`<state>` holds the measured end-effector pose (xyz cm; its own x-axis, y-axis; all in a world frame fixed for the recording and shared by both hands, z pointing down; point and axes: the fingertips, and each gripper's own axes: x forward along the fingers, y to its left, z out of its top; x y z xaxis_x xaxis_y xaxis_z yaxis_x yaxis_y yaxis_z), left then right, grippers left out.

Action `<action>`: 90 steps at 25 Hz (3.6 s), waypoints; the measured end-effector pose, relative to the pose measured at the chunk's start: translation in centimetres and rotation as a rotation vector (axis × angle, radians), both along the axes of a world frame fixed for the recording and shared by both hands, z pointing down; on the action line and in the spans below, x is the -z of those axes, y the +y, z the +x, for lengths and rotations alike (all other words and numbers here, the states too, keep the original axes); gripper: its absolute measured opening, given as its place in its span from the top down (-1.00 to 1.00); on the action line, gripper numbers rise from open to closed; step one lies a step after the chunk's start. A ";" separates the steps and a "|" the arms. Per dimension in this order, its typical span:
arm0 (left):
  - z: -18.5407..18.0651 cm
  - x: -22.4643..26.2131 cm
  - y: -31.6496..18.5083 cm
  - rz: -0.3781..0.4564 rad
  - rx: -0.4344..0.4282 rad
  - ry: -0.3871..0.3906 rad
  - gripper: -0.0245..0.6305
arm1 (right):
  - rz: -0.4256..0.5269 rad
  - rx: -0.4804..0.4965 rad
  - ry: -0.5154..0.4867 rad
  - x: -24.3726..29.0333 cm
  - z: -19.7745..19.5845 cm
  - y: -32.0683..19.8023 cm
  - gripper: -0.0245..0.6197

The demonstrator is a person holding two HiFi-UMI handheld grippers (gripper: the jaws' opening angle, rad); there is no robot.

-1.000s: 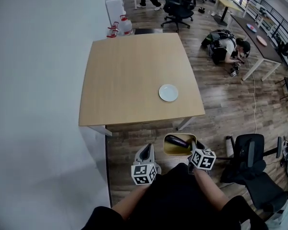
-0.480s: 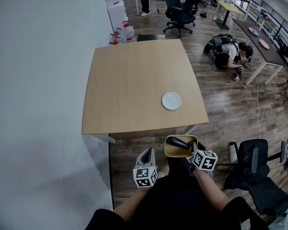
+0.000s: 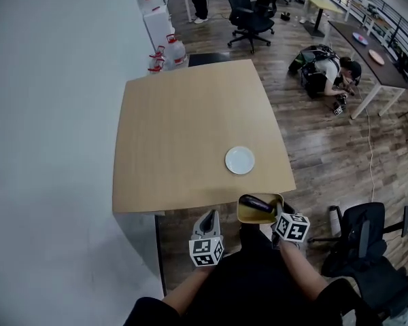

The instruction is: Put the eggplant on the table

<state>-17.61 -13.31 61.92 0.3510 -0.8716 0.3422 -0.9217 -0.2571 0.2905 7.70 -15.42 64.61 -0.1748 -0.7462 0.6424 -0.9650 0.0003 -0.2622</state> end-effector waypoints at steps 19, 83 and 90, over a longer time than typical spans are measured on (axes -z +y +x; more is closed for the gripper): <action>6.2 -2.2 -18.1 -0.105 0.015 -0.068 0.86 | -0.166 0.046 0.060 -9.1 9.7 -17.7 0.67; 3.0 2.0 -2.7 0.003 -0.007 0.000 0.86 | 0.106 0.160 0.024 0.5 0.2 -3.6 0.43; 2.3 3.7 3.1 0.036 -0.007 0.032 0.86 | 0.131 0.158 -0.025 3.7 -2.9 4.2 0.73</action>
